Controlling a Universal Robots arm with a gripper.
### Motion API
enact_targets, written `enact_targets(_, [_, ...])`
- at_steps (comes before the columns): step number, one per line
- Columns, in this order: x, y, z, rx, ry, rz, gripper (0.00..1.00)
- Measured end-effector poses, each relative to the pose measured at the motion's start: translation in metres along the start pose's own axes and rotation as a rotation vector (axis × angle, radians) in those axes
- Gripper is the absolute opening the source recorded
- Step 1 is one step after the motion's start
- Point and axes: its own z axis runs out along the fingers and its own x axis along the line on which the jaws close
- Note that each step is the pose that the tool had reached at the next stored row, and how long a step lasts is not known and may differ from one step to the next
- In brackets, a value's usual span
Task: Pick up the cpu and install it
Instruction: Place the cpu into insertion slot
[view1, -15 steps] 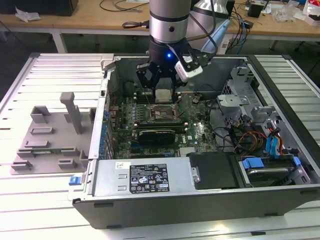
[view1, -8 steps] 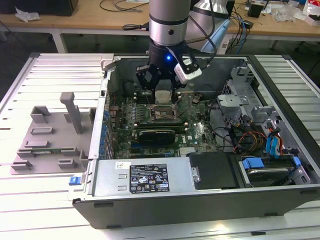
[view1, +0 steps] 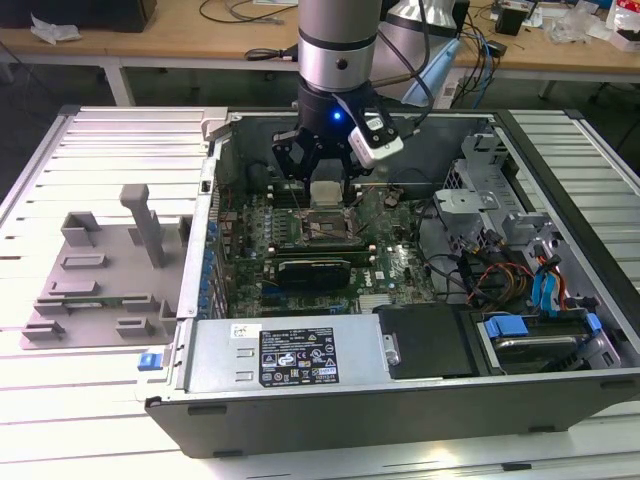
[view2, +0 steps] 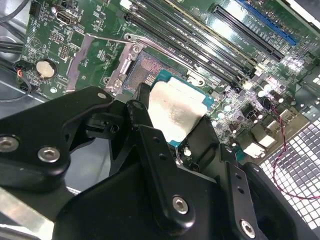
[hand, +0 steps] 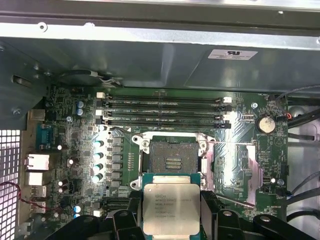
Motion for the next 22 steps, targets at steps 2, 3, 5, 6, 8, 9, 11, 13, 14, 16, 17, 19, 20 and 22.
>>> enact_targets(2, [0.0,0.0,0.0,-0.0004,0.0,0.0,0.55])
enact_targets(3, [0.0,0.0,0.0,-0.0009,0.0,0.0,0.55])
enact_targets(5, [-0.0001,-0.0001,0.0,-0.0003,-0.0011,0.028,0.55])
enact_targets(6, [0.0,-0.0001,0.0,0.0004,-0.0025,0.058,0.55])
enact_targets(8, [0.0,0.0,0.0001,0.0019,-0.0062,0.141,0.55])
enact_targets(9, [0.0,-0.0001,0.0002,0.003,-0.0086,0.195,0.55])
enact_targets(11, [0.0,-0.0001,0.0002,0.0039,-0.0103,0.235,0.55])
enact_targets(13, [0.0,-0.0001,0.0002,0.0043,-0.0113,0.258,0.55])
enact_targets(14, [0.0,-0.0001,0.0002,0.0046,-0.0118,0.268,0.55])
enact_targets(16, [0.0,-0.0001,0.0002,0.0051,-0.0129,0.295,0.55])
enact_targets(17, [0.0,-0.0001,0.0002,0.0053,-0.0135,0.308,0.55])
enact_targets(19, [0.0,-0.0001,0.0003,0.006,-0.0149,0.341,0.55])
enact_targets(20, [0.0,-0.0001,0.0003,0.0063,-0.0156,0.356,0.55])
enact_targets(22, [0.0,-0.0001,0.0004,0.0068,-0.0168,0.383,0.55])
